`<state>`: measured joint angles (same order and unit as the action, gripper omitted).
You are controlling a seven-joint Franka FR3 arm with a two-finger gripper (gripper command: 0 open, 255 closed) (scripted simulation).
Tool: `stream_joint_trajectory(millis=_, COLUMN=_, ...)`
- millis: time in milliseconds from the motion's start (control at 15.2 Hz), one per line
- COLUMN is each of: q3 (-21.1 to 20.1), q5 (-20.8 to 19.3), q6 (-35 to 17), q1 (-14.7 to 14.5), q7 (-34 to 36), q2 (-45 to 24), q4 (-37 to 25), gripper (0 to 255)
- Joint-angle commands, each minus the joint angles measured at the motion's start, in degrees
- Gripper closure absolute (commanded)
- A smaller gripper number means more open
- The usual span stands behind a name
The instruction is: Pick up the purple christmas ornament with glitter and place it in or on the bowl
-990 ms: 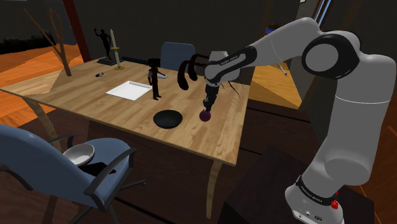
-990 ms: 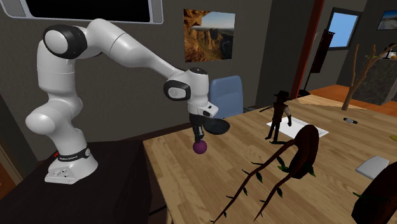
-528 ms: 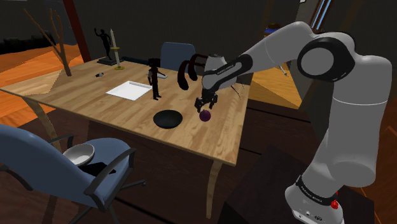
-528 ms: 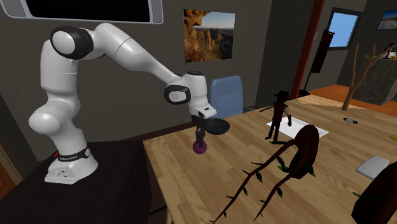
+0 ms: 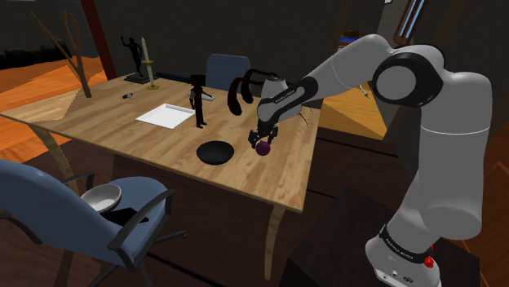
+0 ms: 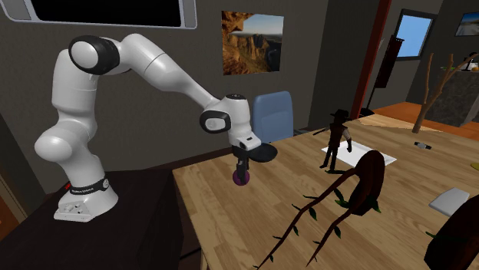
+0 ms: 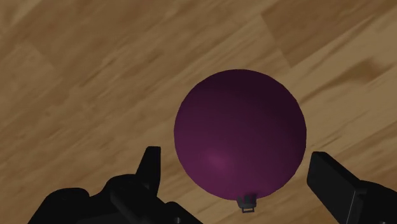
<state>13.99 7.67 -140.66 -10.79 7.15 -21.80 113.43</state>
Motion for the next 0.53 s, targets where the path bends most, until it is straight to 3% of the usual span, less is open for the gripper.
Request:
stream_joint_trajectory(millis=0, q3=-0.02, q5=0.03, q6=-0.10, q1=0.01, q7=0.00, q2=-0.08, q4=0.00, gripper=0)
stream_joint_trajectory(millis=264, q3=-0.02, q5=0.03, q6=-0.09, q1=0.01, q7=0.00, q2=-0.08, q4=0.00, gripper=0)
stream_joint_trajectory(millis=330, q3=-0.02, q5=0.03, q6=-0.09, q1=0.01, q7=0.00, q2=-0.08, q4=0.00, gripper=255)
stream_joint_trajectory(millis=462, q3=-0.02, q5=0.03, q6=-0.09, q1=0.01, q7=0.00, q2=-0.08, q4=0.00, gripper=255)
